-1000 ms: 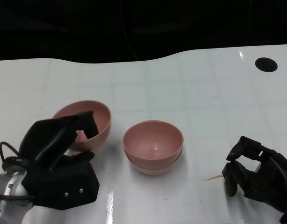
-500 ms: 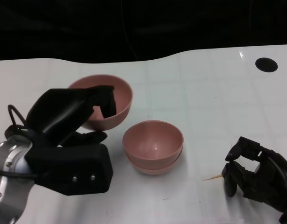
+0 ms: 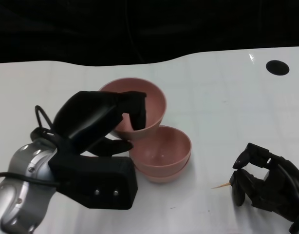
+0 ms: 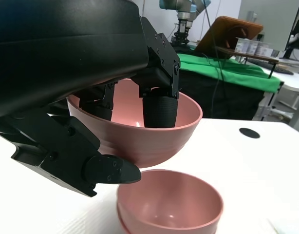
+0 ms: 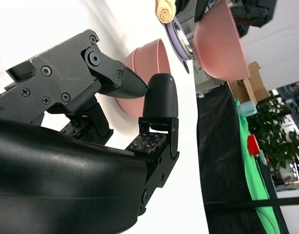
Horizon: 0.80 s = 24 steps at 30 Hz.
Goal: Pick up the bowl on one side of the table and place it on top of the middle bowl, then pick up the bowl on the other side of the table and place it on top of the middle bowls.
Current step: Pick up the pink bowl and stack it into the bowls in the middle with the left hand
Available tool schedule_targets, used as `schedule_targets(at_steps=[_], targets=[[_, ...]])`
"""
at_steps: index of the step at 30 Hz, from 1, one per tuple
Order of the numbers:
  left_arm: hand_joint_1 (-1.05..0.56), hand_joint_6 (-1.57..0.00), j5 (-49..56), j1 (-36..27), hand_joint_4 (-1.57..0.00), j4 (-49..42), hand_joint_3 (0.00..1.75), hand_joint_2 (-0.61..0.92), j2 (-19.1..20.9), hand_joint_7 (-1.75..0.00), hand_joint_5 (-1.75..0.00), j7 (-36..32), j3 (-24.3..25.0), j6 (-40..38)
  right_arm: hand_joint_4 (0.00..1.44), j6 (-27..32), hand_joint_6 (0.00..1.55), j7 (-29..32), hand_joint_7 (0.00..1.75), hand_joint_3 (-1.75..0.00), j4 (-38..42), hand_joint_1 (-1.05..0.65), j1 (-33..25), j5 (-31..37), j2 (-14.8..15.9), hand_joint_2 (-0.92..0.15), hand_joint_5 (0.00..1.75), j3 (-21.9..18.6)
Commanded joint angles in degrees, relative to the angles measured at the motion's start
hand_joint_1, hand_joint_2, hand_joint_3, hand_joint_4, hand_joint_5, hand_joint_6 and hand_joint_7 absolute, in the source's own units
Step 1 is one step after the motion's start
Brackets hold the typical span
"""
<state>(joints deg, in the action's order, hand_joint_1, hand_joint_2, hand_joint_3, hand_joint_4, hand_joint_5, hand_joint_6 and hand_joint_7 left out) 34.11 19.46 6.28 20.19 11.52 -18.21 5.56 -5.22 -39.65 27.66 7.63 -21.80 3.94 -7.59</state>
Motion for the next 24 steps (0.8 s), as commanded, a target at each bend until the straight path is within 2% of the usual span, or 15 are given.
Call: schedule_targets(at_steps=[1,3,5,7,10,22,24], targets=[[-0.06,-0.54,-0.32,2.41,-0.68,-1.31,0.51,0.79,-1.21,-1.74,-1.75,0.38,-0.93,1.06,0.89,-1.49,0.83,0.68,1.45,-1.01,-0.19,-0.17,-0.17,0.58,-0.09,-0.57,1.75,-0.02],[-0.07,-0.54,-0.45,2.83,-0.68,-1.77,0.52,0.79,-1.49,-1.75,-1.75,0.55,-1.12,1.63,0.89,-1.50,0.83,0.74,1.45,-1.02,-0.30,-0.17,-0.26,0.60,-0.14,-0.56,1.75,0.05],[-0.07,-0.57,-0.33,3.31,-0.70,-2.19,0.66,0.72,-1.72,-1.70,-1.75,0.74,-1.52,2.25,0.89,-0.89,0.83,0.76,1.45,-1.02,-0.67,-0.17,-0.39,0.36,-0.07,-0.57,1.75,0.14],[-0.06,-0.59,-0.22,3.68,-0.70,-2.62,0.73,0.67,-1.82,-1.68,-1.75,0.83,-1.87,2.90,0.89,-0.80,0.83,0.64,1.45,-1.02,-0.74,-0.17,-0.40,0.18,-0.05,-0.57,1.75,0.16],[-0.06,-0.60,-0.28,3.88,-0.71,-3.06,0.75,0.65,-1.87,-1.67,-1.75,0.74,-2.19,3.60,0.89,-1.26,0.82,0.53,1.46,-1.02,-0.63,-0.16,-0.42,0.12,-0.12,-0.57,1.75,0.18],[-0.06,-0.64,-0.21,3.58,-0.72,-3.62,0.61,0.70,-2.76,-1.62,-1.75,2.12,-3.40,3.59,0.90,-1.43,0.82,0.84,1.46,-1.03,-0.63,-0.16,-0.37,0.22,-0.33,-0.57,1.75,0.34],[-0.08,-0.58,0.01,3.33,-0.72,-4.37,0.60,0.72,-2.98,-1.72,-1.75,2.23,-4.23,3.89,0.90,-1.76,0.82,0.94,1.48,-1.03,-0.58,-0.16,-0.38,0.36,-0.39,-0.57,1.75,0.39]])
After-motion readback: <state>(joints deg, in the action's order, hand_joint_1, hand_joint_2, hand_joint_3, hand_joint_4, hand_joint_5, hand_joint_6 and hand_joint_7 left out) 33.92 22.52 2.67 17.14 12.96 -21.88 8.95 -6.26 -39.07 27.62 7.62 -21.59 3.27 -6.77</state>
